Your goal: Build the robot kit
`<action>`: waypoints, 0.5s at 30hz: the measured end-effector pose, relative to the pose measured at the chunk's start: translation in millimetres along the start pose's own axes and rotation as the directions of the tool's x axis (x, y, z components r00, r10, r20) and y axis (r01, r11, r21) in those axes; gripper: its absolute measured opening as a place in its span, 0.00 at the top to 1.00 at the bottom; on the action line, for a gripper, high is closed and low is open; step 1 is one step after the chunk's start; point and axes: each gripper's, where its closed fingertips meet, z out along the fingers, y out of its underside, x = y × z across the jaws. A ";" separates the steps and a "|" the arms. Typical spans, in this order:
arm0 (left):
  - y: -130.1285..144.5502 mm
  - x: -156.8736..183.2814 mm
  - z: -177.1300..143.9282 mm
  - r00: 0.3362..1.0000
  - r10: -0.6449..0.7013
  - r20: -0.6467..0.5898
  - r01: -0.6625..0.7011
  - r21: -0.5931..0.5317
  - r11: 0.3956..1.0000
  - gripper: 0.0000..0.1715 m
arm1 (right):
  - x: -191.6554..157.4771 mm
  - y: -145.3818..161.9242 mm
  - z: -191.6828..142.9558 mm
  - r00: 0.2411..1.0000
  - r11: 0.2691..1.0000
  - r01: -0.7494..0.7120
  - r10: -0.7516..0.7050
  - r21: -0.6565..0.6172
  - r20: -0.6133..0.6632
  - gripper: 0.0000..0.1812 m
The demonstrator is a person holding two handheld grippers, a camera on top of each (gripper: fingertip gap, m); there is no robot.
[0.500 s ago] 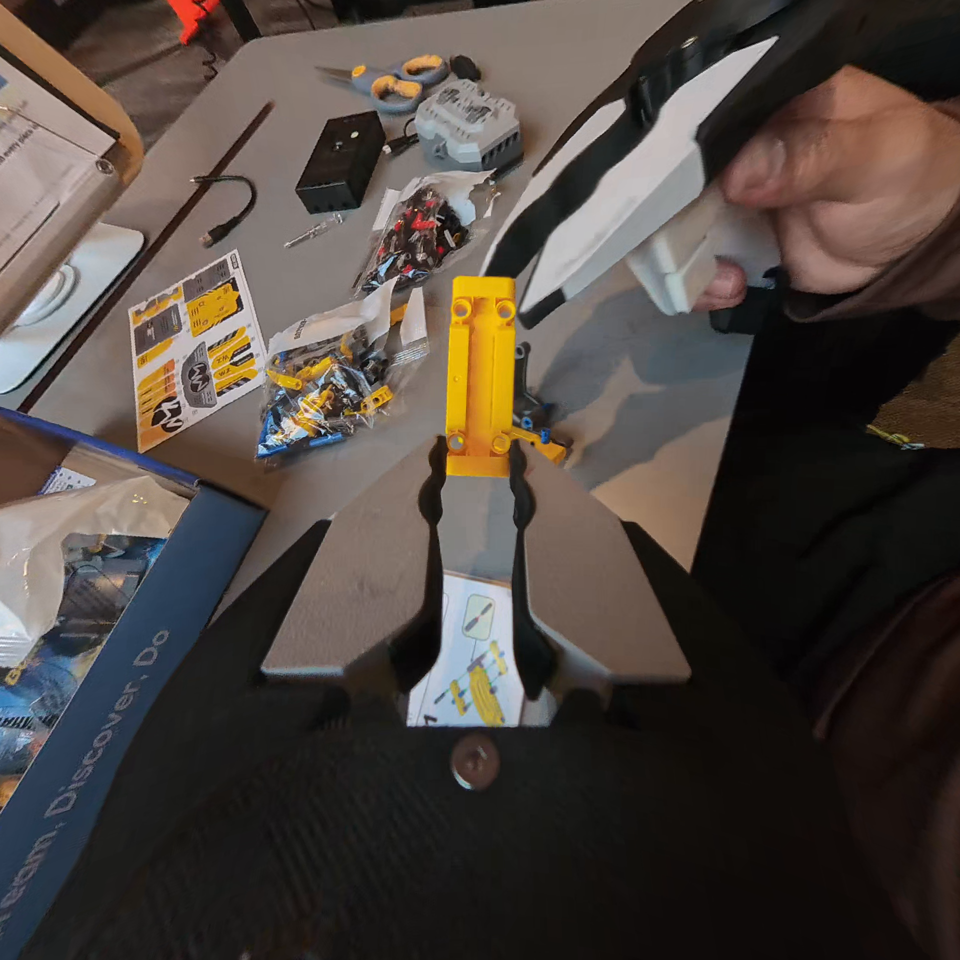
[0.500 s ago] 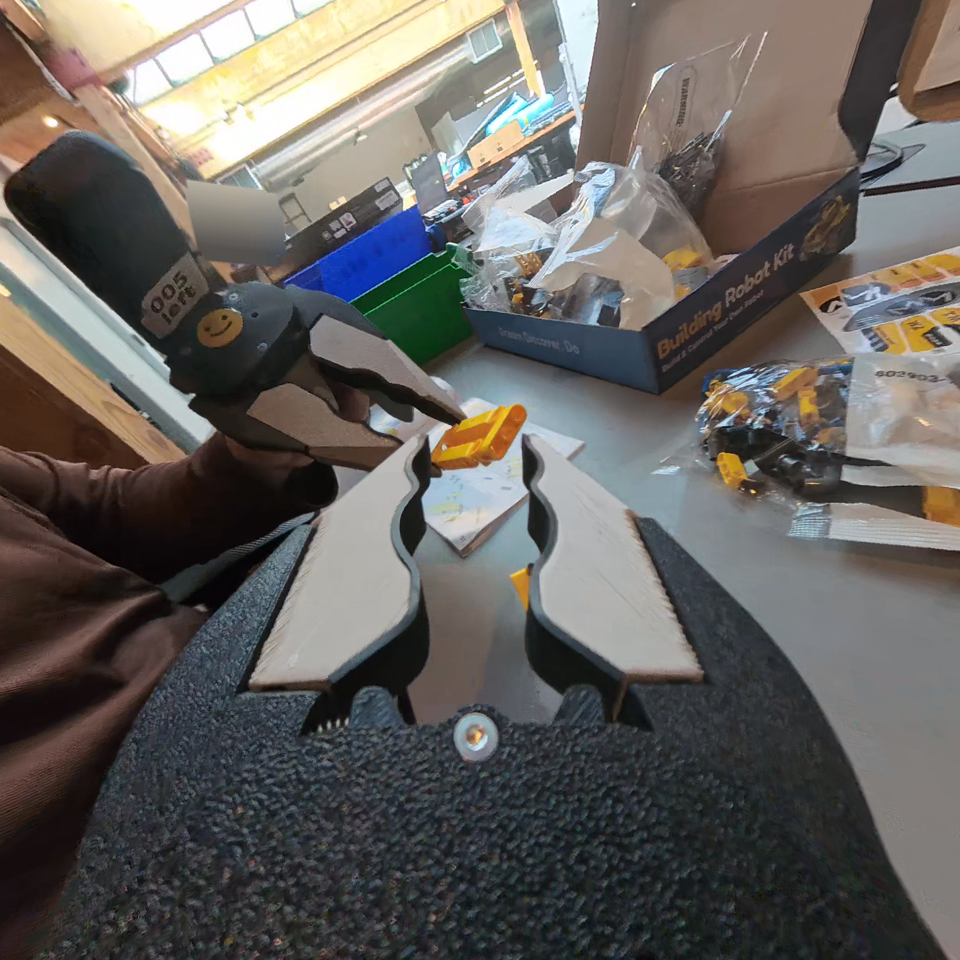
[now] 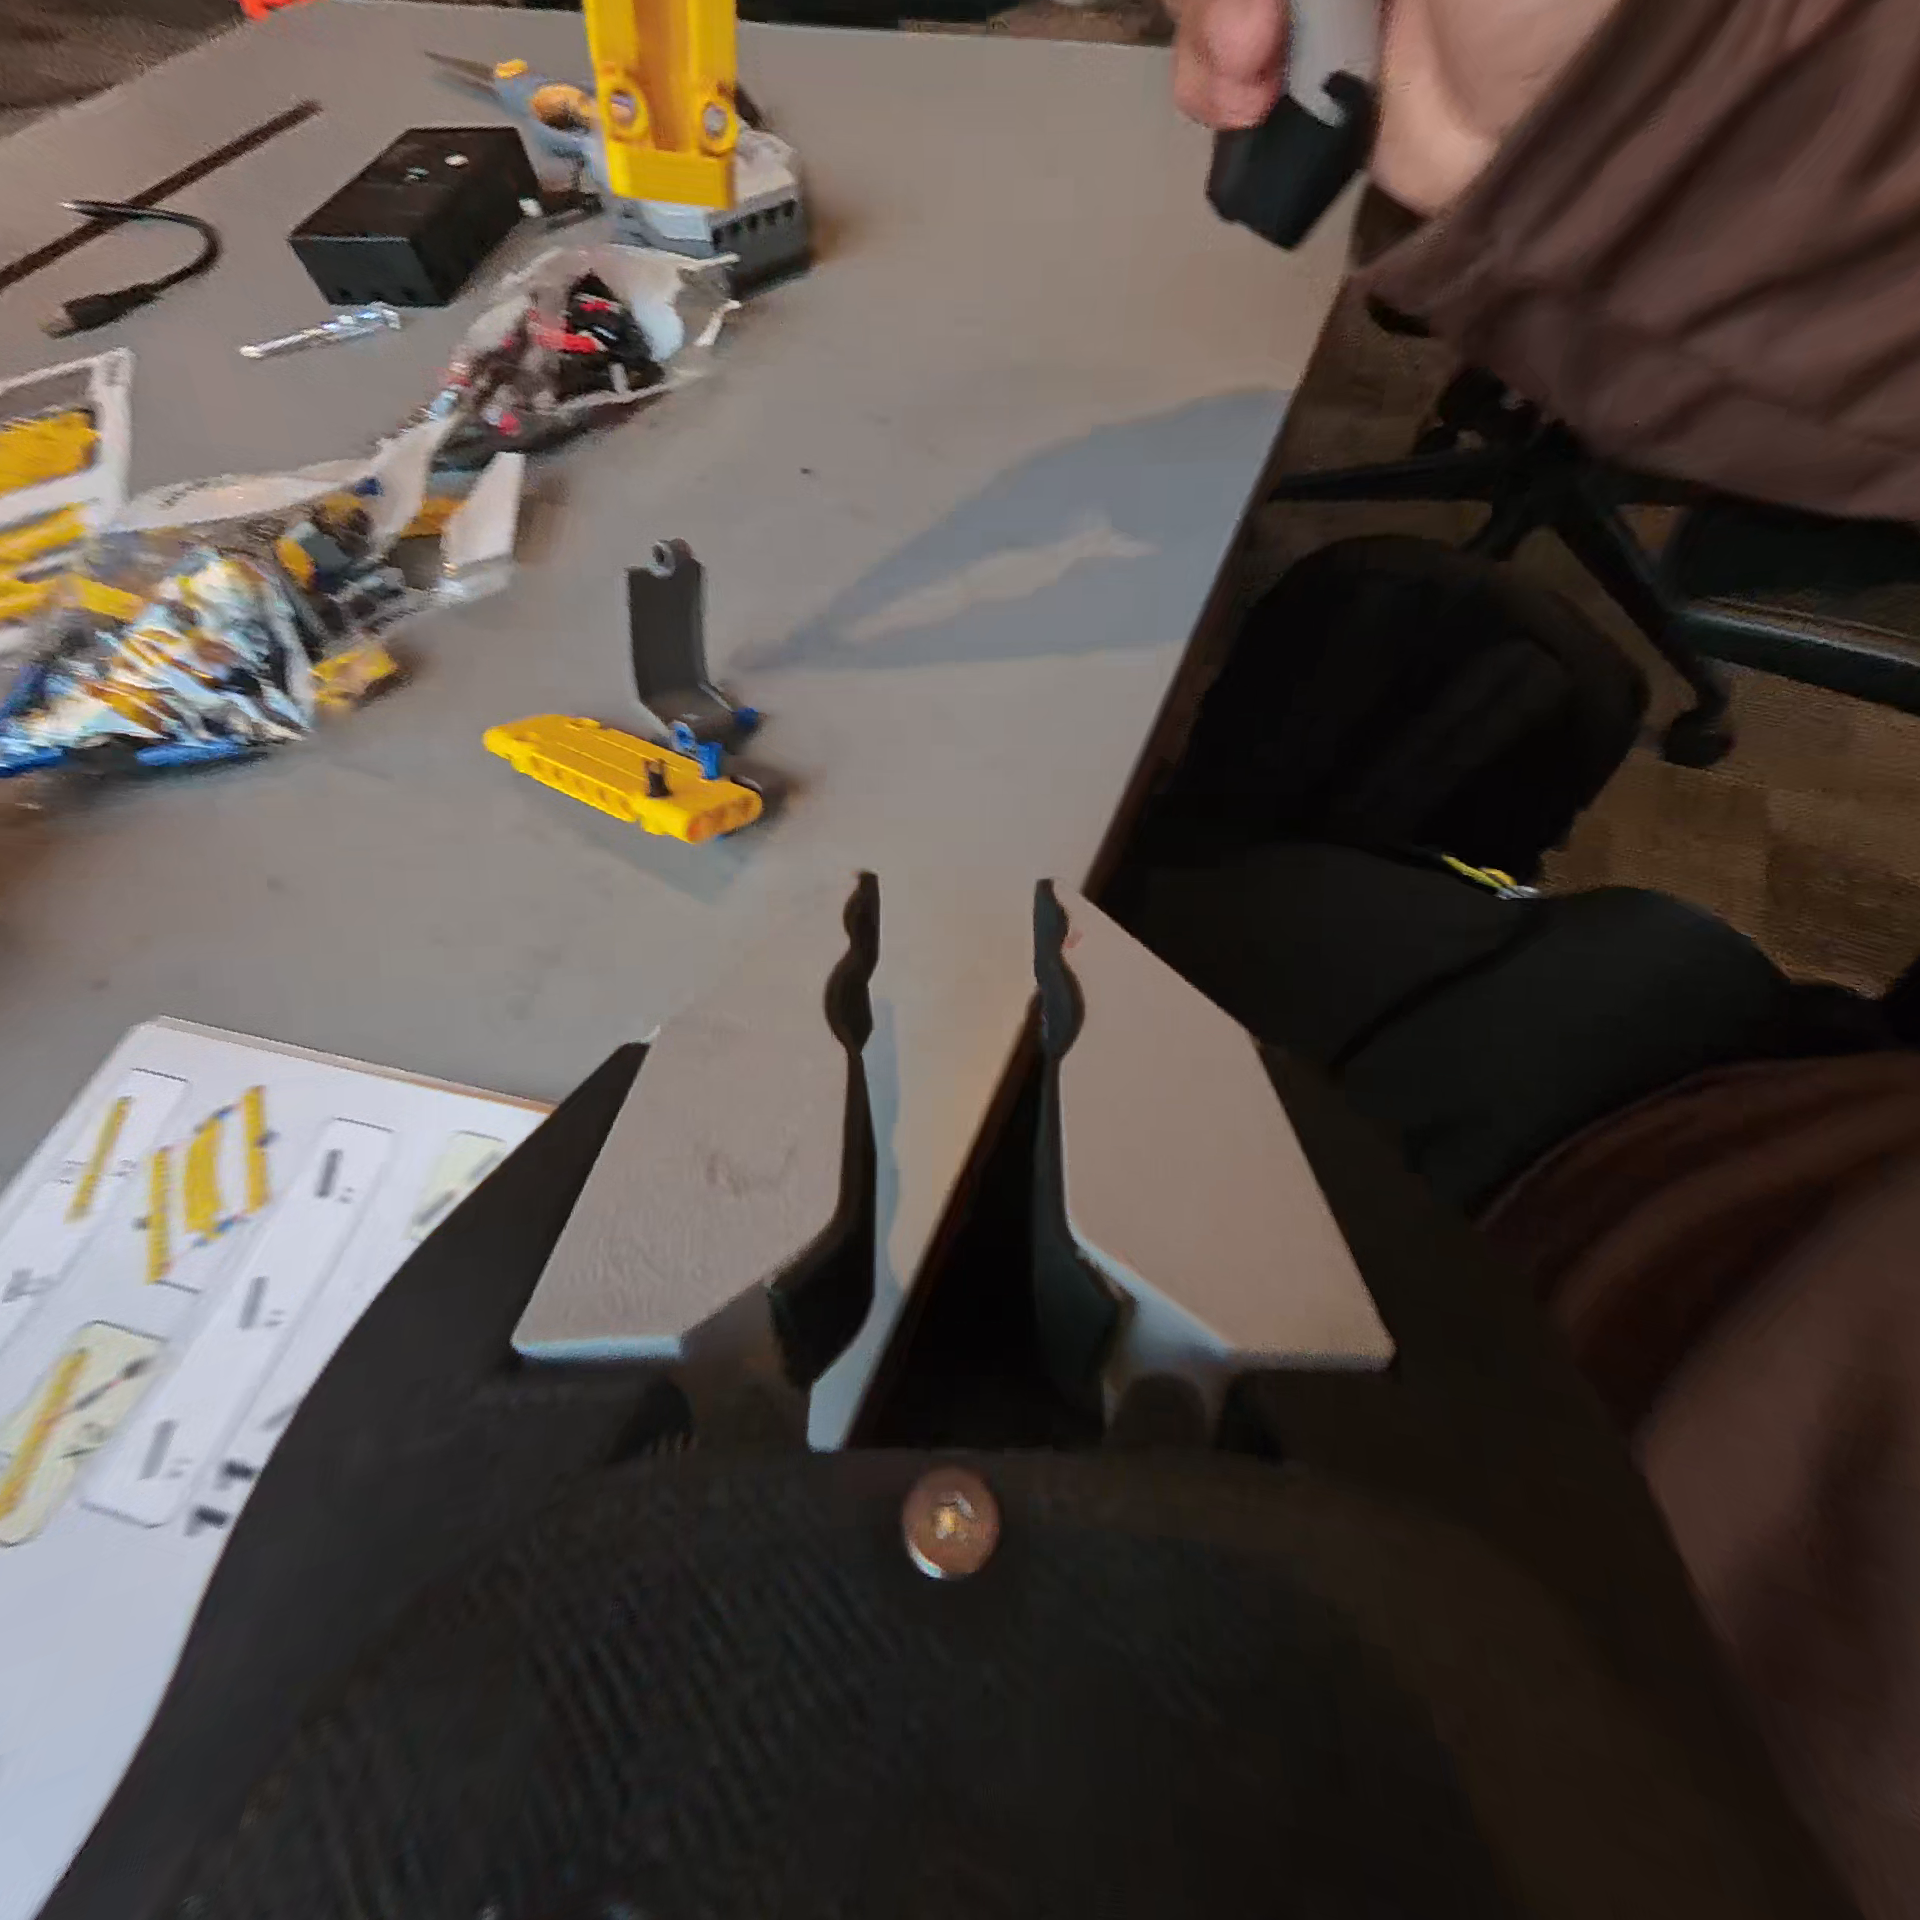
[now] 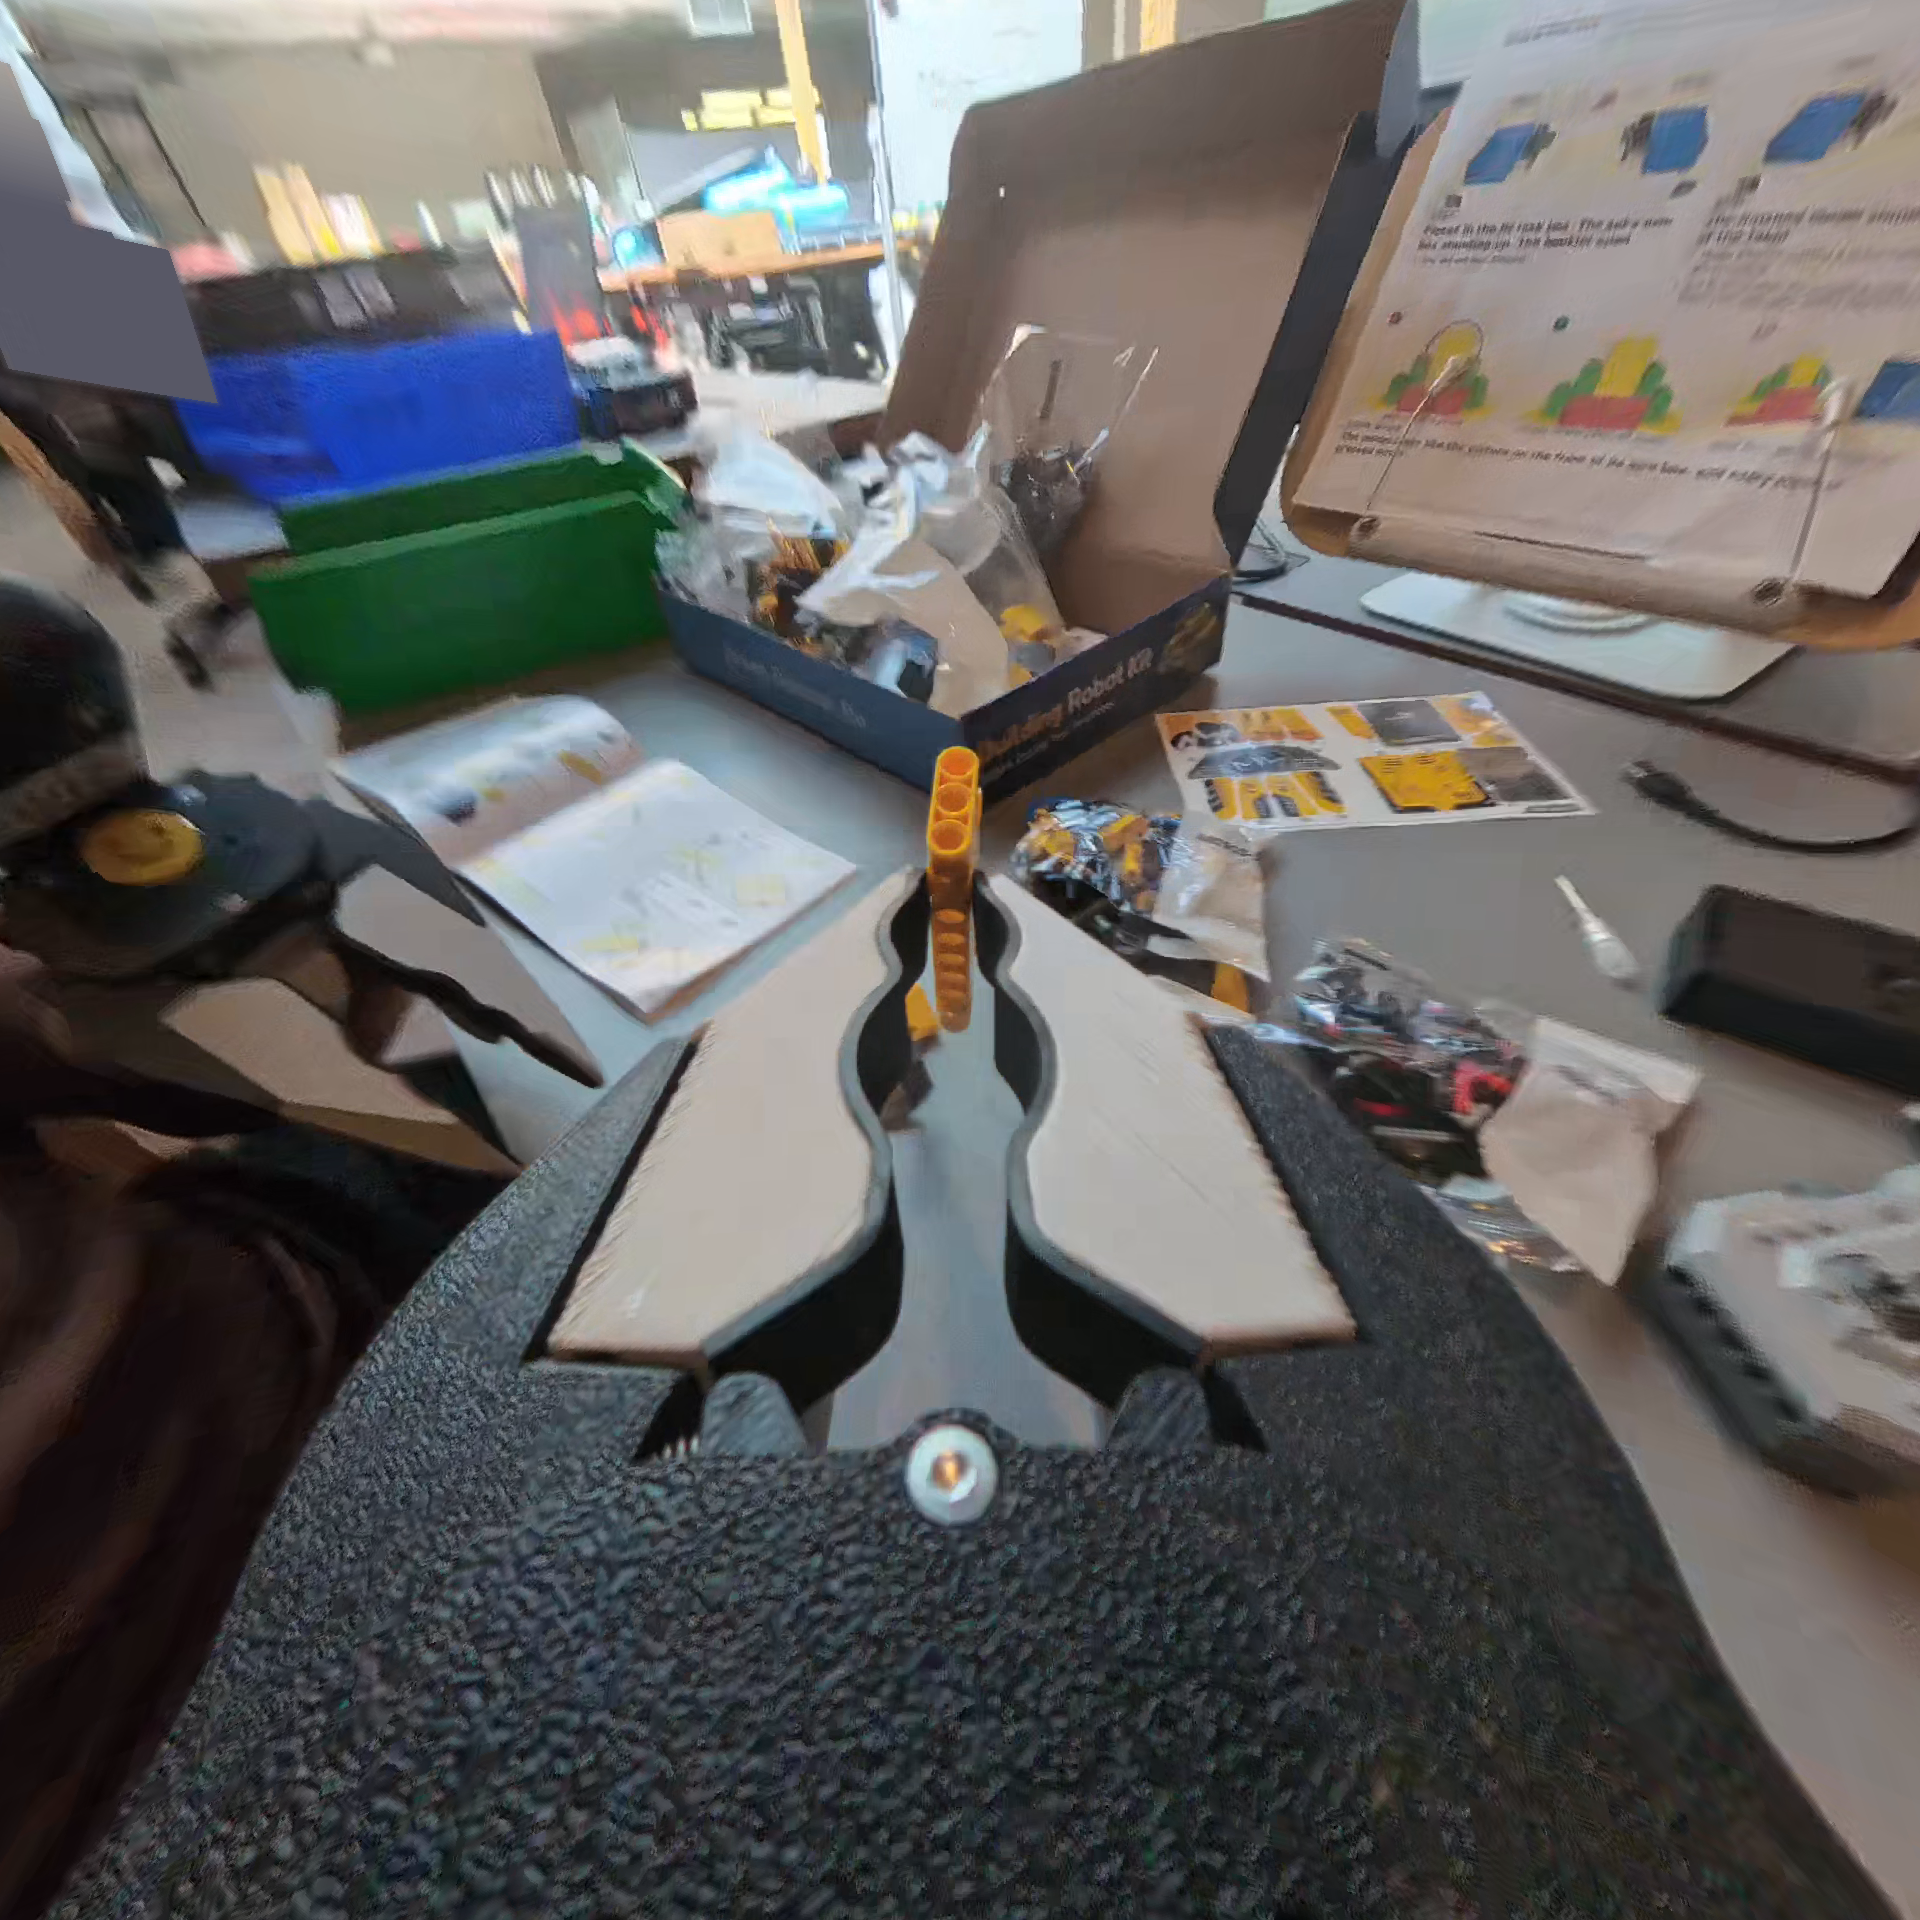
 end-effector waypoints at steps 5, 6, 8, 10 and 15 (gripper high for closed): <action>23.8 36.6 -8.6 0.983 -0.071 -0.168 0.069 -0.016 0.998 0.86 | 0.1 35.3 13.7 0.935 0.937 0.294 -0.323 -0.190 -0.144 0.96; 27.8 41.1 -10.3 0.979 -0.072 -0.190 0.068 -0.029 0.997 0.86 | -1.8 36.0 17.4 0.937 0.938 0.290 -0.319 -0.189 -0.144 0.96; 31.3 45.0 -14.1 0.977 -0.057 -0.206 0.051 -0.034 0.998 0.86 | -5.5 38.6 24.4 0.957 0.950 0.243 -0.268 -0.199 -0.110 0.95; 32.7 44.8 -16.6 0.978 -0.035 -0.208 0.029 -0.029 0.999 0.86 | -7.7 43.2 28.8 0.981 0.961 0.166 -0.183 -0.222 -0.062 0.96; 40.6 43.4 -15.8 0.970 -0.063 -0.234 0.050 -0.062 0.997 0.87 | -17.8 45.2 30.8 0.988 0.974 -0.113 0.131 -0.196 0.082 0.96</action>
